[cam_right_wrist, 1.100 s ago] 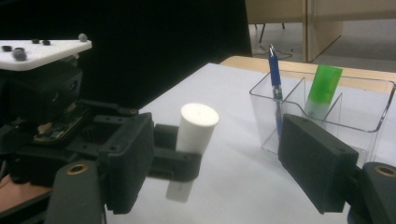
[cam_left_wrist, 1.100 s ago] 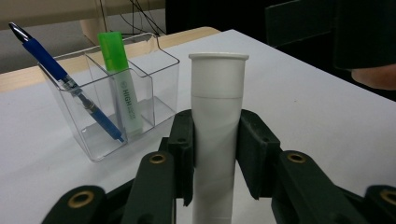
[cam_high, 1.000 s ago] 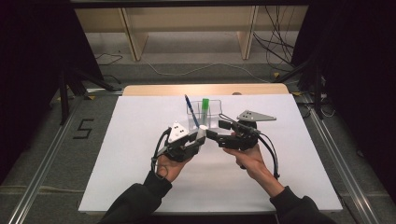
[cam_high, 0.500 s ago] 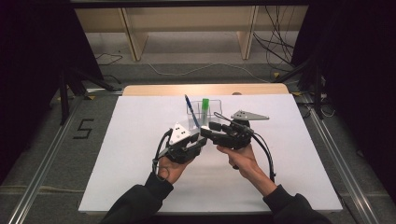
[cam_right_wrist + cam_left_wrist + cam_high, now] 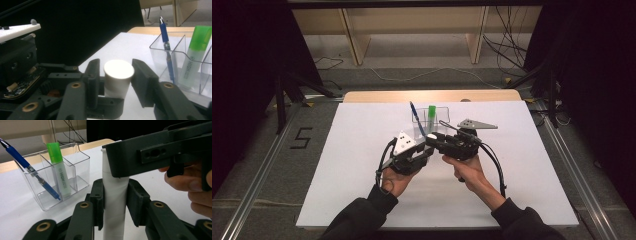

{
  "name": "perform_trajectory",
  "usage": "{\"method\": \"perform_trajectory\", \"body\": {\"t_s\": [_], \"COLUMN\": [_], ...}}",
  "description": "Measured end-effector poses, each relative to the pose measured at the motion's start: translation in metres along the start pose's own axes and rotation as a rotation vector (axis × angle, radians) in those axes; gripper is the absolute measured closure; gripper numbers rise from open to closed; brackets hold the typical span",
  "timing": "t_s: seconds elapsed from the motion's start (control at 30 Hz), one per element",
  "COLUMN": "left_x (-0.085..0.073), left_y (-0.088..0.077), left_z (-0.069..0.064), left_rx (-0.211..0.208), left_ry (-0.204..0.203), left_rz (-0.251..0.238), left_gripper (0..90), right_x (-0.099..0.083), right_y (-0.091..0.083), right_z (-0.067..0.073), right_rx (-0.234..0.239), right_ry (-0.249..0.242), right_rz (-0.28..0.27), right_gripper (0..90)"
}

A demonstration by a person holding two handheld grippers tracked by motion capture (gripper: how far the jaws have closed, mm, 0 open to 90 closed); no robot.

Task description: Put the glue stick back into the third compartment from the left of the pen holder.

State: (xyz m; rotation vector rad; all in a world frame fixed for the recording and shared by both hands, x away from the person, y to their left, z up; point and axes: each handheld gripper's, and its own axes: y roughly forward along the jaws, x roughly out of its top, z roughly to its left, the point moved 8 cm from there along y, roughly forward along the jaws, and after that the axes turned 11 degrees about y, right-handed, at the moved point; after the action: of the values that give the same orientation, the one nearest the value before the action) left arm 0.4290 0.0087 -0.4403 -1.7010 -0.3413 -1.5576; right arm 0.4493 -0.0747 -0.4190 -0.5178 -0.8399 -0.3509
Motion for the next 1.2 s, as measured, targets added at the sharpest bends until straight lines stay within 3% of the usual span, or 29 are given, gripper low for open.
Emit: {"method": "perform_trajectory", "body": {"t_s": [0.17,0.4,0.53,0.7,0.9,1.2], "left_x": [0.001,0.002,-0.004,-0.007,-0.011,-0.024], "left_y": [0.000,-0.001,0.002,-0.003,-0.016,-0.030], "left_z": [0.000,0.000,-0.004,0.000,0.012,0.025], "left_rx": [0.004,0.002,-0.032,-0.030,-0.023,-0.009], "left_ry": [0.002,0.001,0.000,-0.006,-0.018,-0.005], "left_rz": [-0.004,0.005,0.078,0.087,0.090,0.117], "left_gripper": [68.5,67.0,38.6,26.9,24.2,23.0], "right_x": [0.001,0.002,0.006,0.021,0.035,0.058], "right_y": [0.000,-0.001,-0.003,-0.009,-0.010,-0.006], "right_z": [0.000,0.002,0.004,-0.008,-0.023,-0.040], "right_rx": [0.012,0.010,0.011,-0.036,-0.093,-0.148], "right_ry": [0.021,0.007,-0.007,-0.031,-0.063,-0.069], "right_rz": [-0.008,-0.025,-0.044,-0.088,-0.120,-0.151], "right_gripper": [64.6,65.3,65.4,65.4,65.4,65.4]}}
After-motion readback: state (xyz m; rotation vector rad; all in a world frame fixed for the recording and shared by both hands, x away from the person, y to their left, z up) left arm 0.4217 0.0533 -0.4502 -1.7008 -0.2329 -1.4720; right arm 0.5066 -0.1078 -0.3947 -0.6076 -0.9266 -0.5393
